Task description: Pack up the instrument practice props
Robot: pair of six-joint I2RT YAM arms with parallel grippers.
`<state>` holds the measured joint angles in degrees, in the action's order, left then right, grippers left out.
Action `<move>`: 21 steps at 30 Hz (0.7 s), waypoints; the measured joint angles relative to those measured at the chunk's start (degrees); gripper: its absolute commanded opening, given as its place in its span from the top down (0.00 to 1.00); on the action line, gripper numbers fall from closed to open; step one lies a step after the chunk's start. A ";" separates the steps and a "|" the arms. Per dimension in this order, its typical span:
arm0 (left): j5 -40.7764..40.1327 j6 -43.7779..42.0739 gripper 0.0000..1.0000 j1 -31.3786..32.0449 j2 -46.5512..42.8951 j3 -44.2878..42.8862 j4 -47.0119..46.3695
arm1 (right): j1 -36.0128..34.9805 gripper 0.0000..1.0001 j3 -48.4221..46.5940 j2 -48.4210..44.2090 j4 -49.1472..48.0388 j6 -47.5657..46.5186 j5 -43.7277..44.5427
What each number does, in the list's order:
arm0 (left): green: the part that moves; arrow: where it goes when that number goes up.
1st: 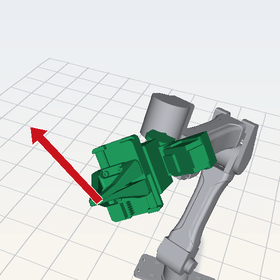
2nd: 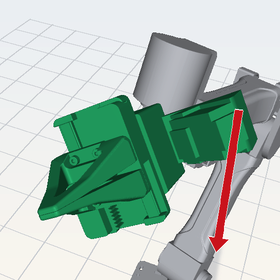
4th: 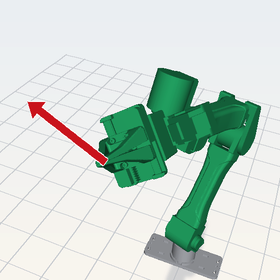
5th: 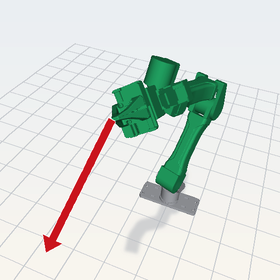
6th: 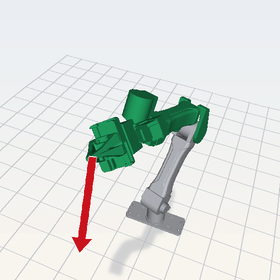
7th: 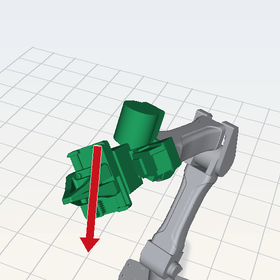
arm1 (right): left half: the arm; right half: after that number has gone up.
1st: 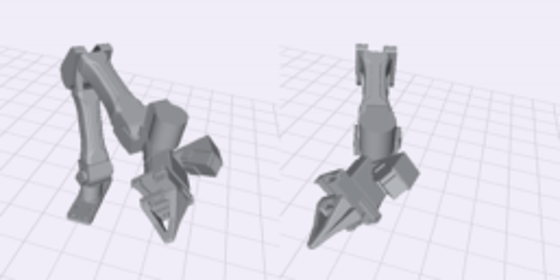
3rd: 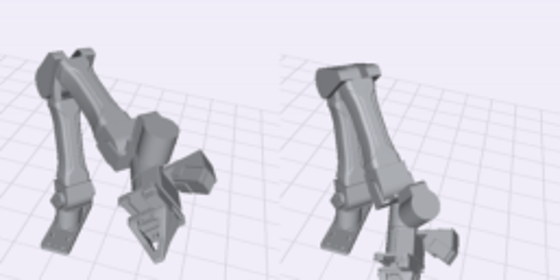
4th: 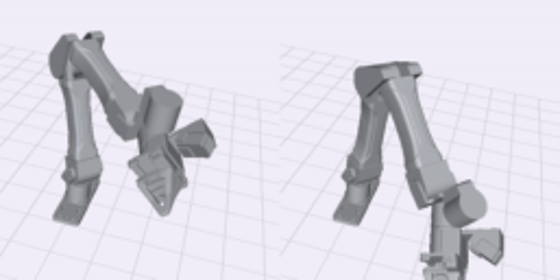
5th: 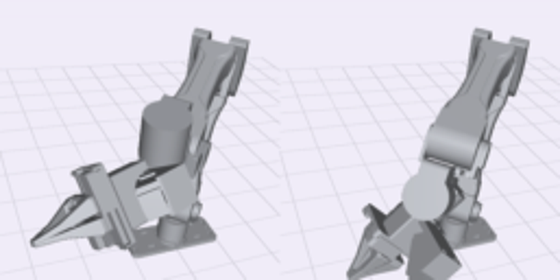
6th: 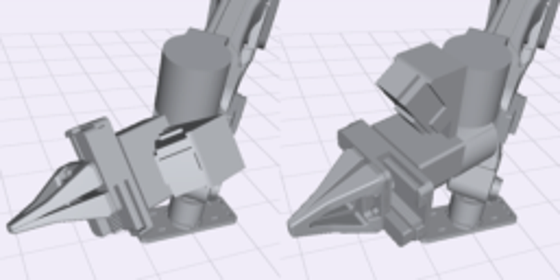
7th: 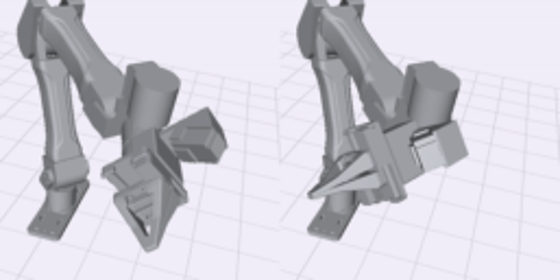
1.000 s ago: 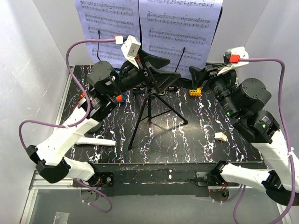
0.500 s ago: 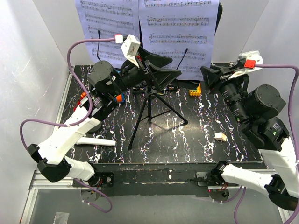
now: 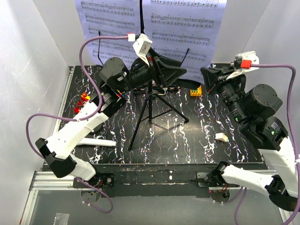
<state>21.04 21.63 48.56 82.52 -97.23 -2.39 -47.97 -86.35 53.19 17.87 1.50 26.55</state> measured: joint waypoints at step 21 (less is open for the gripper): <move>-0.22 -0.87 1.00 0.00 0.17 -0.22 0.26 | 0.02 0.99 0.35 -0.81 0.35 1.64 -0.63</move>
<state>20.82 20.75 48.56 82.70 -97.45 -2.13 -47.94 -86.00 52.38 18.22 3.14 25.91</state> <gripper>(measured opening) 0.025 0.151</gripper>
